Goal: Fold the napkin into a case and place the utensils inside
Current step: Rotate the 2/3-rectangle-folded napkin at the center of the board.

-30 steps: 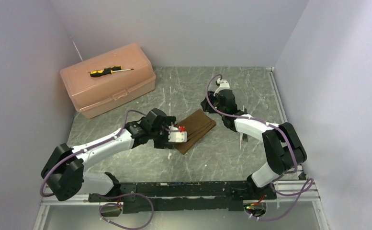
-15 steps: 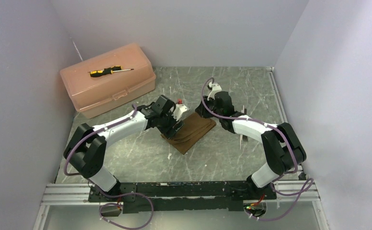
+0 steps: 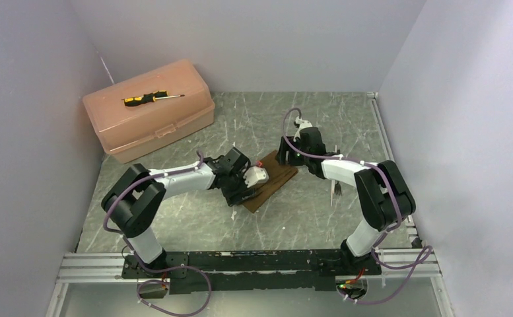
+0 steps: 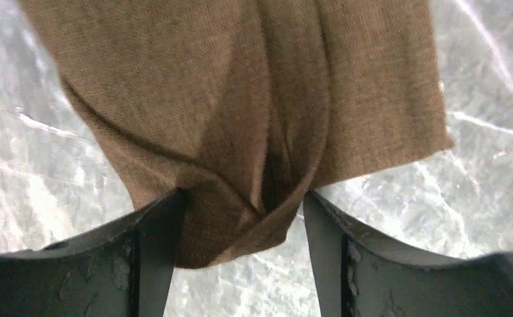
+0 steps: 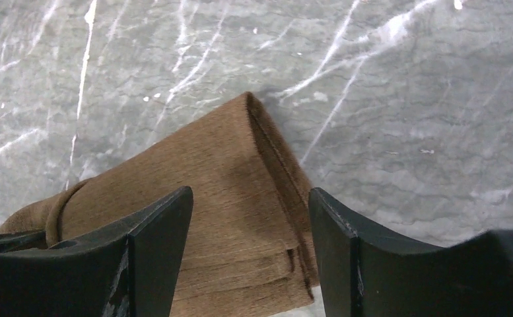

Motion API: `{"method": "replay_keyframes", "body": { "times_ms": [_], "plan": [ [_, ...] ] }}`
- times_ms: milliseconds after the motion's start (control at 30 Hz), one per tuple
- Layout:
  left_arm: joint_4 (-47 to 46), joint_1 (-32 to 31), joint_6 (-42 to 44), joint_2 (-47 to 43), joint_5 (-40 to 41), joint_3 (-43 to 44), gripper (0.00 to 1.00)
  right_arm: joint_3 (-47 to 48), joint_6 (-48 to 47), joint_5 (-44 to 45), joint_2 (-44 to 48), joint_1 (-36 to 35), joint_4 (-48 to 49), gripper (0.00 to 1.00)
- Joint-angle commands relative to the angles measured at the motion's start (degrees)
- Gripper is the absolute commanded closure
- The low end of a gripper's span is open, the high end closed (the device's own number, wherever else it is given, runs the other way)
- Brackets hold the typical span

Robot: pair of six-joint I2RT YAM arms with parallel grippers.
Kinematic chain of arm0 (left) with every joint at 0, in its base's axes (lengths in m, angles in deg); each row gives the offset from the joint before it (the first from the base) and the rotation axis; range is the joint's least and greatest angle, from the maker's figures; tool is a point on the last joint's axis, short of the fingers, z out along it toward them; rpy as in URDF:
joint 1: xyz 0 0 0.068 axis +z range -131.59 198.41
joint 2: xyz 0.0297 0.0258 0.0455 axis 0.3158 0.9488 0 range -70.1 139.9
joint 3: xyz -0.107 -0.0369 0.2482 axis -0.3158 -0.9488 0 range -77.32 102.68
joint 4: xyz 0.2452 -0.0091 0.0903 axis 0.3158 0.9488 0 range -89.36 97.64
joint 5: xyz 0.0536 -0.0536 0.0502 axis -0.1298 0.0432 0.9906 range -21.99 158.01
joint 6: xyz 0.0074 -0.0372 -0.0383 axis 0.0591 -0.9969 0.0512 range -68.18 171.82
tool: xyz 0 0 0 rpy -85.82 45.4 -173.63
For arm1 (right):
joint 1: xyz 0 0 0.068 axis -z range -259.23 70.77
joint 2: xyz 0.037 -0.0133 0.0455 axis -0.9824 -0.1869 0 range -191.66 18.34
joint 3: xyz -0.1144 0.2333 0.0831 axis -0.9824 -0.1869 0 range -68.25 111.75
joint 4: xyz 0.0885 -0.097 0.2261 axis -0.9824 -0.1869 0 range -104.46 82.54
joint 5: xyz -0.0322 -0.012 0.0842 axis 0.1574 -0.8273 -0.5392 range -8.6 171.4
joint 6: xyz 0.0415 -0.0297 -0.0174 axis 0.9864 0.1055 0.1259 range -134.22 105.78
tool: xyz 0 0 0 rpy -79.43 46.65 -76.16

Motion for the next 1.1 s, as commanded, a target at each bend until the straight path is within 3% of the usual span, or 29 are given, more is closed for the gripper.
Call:
{"method": "replay_keyframes", "body": {
  "times_ms": [0, 300, 533, 733, 833, 900, 1067],
  "plan": [
    [-3.37, -0.54, 7.84, 1.83, 5.27, -2.96, 0.3, 0.96, 1.35, -3.45, -1.09, 1.73, 1.17, 0.31],
    [-9.71, 3.27, 23.81, 1.1, 11.6, -7.89, 0.34, -5.65, 4.74, -6.4, 0.81, 1.59, 4.19, 0.38],
    [-17.43, 7.06, 44.48, -2.12, 9.76, -13.85, 0.34, -12.62, 7.28, -4.28, 6.95, 1.38, 4.66, 0.39],
    [-22.98, 10.44, 57.03, -2.25, 6.0, -16.29, 0.34, -15.18, 8.28, -0.27, 15.31, 1.23, 1.21, 0.38],
    [-25.02, 10.52, 55.39, -0.46, 6.73, -13.93, 0.34, -16.02, 9.17, 1.53, 18.84, 1.14, -1.49, 0.37],
    [-20.08, 10.36, 50.61, -1.0, 5.47, -10.86, 0.34, -16.15, 8.81, 2.4, 20.16, 1.14, -2.51, 0.36],
    [-6.44, 10.05, 41.73, -8.2, -6.59, -7.72, 0.3, -12.49, 6.58, 2.25, 16.37, 1.42, -3.88, 0.32]
  ]
}}
